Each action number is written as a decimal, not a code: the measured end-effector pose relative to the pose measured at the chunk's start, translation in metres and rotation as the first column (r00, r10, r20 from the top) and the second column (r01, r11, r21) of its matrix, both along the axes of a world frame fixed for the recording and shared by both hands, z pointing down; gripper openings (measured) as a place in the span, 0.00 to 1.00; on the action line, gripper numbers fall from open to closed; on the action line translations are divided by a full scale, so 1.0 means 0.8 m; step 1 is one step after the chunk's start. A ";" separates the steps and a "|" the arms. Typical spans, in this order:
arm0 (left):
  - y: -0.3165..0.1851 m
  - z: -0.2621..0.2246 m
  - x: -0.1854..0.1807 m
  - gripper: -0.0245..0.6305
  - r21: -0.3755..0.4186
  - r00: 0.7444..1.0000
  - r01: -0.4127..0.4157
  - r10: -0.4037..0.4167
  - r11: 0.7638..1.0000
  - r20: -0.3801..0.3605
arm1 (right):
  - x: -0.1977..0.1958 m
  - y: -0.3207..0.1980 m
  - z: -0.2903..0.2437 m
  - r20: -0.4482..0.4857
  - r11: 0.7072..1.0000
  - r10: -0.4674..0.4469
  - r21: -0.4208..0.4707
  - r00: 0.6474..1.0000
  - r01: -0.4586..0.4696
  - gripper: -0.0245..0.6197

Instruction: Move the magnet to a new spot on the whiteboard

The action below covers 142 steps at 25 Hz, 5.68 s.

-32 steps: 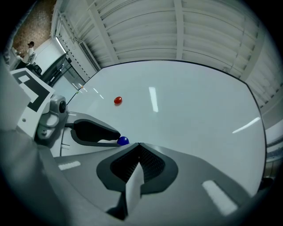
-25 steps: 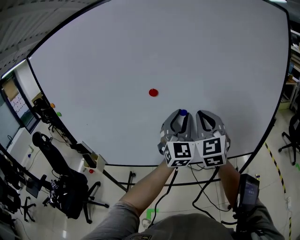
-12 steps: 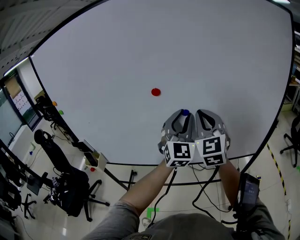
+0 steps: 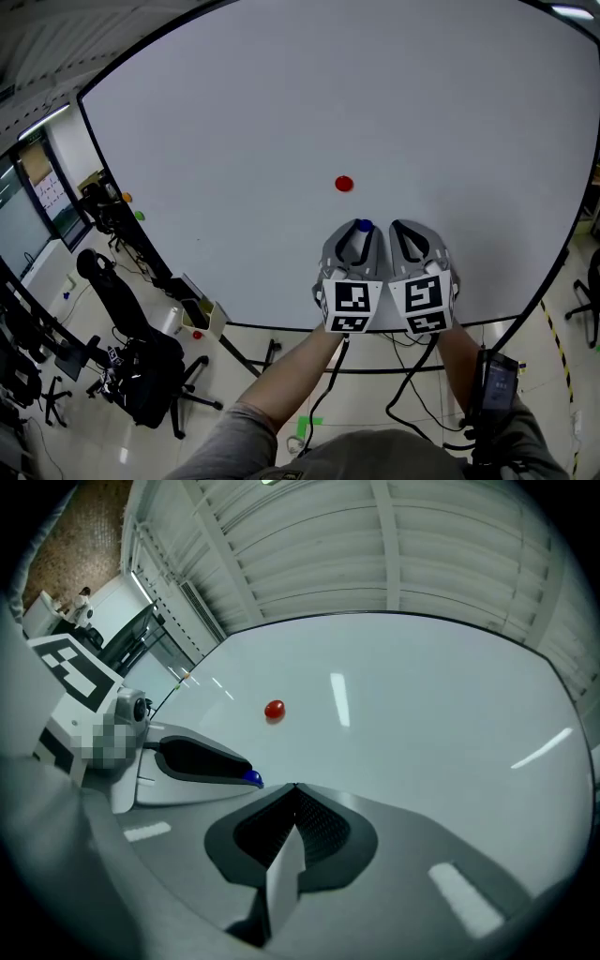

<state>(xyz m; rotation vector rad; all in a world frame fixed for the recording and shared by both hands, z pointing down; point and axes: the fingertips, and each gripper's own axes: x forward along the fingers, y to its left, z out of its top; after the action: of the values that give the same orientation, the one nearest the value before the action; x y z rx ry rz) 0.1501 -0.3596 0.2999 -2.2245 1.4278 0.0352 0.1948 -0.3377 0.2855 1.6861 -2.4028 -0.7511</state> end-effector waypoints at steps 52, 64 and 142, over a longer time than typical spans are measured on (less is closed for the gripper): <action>-0.039 -0.215 -0.589 0.22 0.185 0.965 0.231 -0.201 0.955 -0.169 | -0.589 -0.039 -0.160 -0.137 0.920 -0.304 0.215 0.943 0.327 0.05; -0.046 -0.219 -0.661 0.22 0.153 0.944 0.232 -0.184 0.961 -0.275 | -0.642 -0.042 -0.174 -0.150 0.910 -0.311 0.238 0.938 0.340 0.05; 0.015 -0.041 -0.035 0.04 0.105 0.997 -0.047 0.053 0.993 -0.055 | -0.046 -0.005 -0.020 -0.001 0.998 -0.014 0.057 1.000 0.014 0.05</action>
<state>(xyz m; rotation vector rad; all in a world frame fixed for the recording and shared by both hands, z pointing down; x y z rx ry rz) 0.1224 -0.3473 0.2671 -2.1905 1.3677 0.1873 0.1576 -0.3413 0.2695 1.6904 -2.4178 -0.8292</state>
